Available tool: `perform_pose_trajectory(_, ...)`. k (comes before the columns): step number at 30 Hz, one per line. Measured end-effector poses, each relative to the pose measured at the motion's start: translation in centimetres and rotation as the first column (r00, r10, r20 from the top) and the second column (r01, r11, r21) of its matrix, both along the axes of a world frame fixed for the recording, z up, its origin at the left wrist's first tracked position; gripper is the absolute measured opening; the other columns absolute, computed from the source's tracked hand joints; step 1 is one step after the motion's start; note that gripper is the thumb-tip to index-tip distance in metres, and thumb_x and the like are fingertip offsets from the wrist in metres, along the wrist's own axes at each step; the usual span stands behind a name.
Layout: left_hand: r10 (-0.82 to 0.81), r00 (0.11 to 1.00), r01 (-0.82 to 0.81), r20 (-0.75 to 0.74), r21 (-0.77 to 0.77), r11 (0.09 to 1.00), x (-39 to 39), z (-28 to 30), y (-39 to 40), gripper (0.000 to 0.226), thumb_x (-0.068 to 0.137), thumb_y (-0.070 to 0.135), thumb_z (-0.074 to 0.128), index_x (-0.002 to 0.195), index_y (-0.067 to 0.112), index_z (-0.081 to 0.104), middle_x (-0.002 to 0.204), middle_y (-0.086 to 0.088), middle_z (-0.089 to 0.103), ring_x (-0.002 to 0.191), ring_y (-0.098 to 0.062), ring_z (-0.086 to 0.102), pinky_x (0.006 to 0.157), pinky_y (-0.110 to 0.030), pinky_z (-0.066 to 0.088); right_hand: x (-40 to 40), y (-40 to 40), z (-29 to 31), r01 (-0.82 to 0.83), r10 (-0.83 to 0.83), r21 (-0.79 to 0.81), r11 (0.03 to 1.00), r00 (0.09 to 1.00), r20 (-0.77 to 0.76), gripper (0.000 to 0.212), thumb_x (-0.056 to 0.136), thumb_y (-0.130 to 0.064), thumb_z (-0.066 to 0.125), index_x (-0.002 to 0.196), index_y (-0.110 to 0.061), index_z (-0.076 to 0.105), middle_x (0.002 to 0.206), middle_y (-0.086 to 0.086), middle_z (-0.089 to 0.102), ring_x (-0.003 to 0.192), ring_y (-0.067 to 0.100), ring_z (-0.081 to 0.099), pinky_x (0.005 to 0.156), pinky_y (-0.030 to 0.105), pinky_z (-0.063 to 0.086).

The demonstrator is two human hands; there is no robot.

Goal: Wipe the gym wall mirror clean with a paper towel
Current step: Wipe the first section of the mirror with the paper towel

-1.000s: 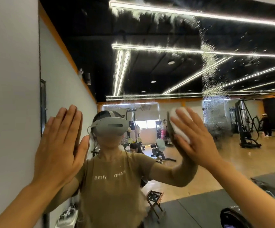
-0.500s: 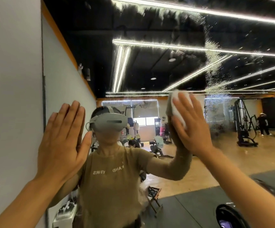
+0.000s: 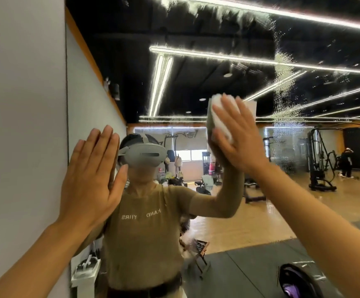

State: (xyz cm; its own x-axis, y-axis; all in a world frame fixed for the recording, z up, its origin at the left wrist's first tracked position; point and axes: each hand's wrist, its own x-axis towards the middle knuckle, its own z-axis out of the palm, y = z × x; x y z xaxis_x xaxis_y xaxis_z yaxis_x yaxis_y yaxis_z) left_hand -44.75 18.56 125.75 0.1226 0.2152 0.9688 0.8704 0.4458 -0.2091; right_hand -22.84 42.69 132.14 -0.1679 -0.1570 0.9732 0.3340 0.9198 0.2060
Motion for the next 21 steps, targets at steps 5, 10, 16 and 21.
perform_pose_trajectory(5,-0.014,1.000,0.014,0.000,-0.011,1.000,-0.2,0.1,-0.3,0.067,0.101,0.042,0.032,0.158,0.007,0.023,0.166,-0.010,0.018,0.155,-0.023,0.009,0.126,-0.034,-0.002,-1.8,-1.4,3.9,0.024,-0.029,-0.078,0.997,0.997,-0.070,0.053,0.105,-0.039,0.040,0.154,-0.022,0.034,0.164,0.003,0.023,0.153,0.025,0.009,0.123,0.043,0.010)
perform_pose_trajectory(10,-0.030,0.999,0.030,0.012,-0.006,1.000,-0.2,0.1,-0.1,0.067,0.101,0.042,0.032,0.158,0.008,0.022,0.166,-0.010,0.019,0.154,-0.025,0.010,0.126,-0.033,-0.004,-2.2,-2.4,-6.0,-0.014,0.014,0.008,1.000,1.000,-0.004,0.052,0.105,-0.033,0.038,0.154,-0.017,0.034,0.163,0.010,0.027,0.153,0.031,0.012,0.125,0.048,0.012)
perform_pose_trajectory(16,-0.037,0.999,0.038,0.020,-0.014,0.999,-0.3,0.1,-0.2,0.067,0.102,0.043,0.032,0.158,0.009,0.021,0.166,-0.009,0.017,0.155,-0.024,0.009,0.126,-0.032,-0.004,-1.6,-1.7,-15.4,-0.023,-0.037,0.206,0.978,0.960,0.278,0.058,0.102,-0.034,0.046,0.155,-0.021,0.028,0.164,0.006,0.024,0.151,0.037,0.018,0.121,0.059,0.020)
perform_pose_trajectory(21,-0.042,0.999,0.042,-0.003,-0.011,0.999,-0.4,0.0,-0.1,0.066,0.102,0.042,0.032,0.158,0.007,0.023,0.166,-0.010,0.018,0.154,-0.026,0.011,0.126,-0.032,-0.004,-1.2,-0.7,-9.1,-0.010,-0.091,0.324,0.946,0.951,0.295,0.053,0.105,-0.034,0.041,0.154,-0.022,0.027,0.163,0.003,0.021,0.153,0.028,0.016,0.124,0.049,0.017)
